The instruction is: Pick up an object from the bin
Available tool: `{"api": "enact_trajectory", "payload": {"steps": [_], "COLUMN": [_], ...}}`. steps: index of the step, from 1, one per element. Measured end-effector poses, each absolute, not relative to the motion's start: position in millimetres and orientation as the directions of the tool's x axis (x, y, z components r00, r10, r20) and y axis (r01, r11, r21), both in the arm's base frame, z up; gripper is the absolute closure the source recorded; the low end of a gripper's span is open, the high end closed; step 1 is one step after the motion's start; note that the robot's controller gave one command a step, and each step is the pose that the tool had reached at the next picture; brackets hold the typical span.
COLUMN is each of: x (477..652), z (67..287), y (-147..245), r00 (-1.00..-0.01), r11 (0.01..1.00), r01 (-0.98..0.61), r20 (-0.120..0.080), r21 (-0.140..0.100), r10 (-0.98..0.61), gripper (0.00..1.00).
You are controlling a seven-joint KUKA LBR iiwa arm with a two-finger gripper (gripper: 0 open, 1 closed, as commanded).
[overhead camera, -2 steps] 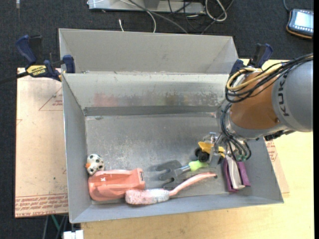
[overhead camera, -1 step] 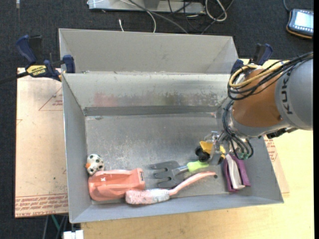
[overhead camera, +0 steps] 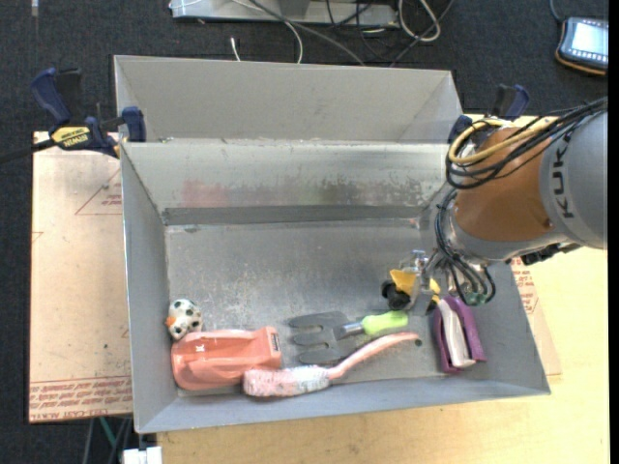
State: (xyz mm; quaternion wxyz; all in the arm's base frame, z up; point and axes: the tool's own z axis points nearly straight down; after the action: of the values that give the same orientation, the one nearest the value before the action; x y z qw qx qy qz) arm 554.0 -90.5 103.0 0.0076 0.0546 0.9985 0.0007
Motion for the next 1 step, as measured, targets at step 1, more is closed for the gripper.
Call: {"api": "enact_trajectory", "payload": {"steps": [1], "x": [554.8], "z": [107.1], "y": [-90.2], "r00": [-0.994], "r11": [0.994], "r01": [0.108], "r20": [-0.018], "r21": [0.003], "r10": [0.108], "gripper": [1.0]}}
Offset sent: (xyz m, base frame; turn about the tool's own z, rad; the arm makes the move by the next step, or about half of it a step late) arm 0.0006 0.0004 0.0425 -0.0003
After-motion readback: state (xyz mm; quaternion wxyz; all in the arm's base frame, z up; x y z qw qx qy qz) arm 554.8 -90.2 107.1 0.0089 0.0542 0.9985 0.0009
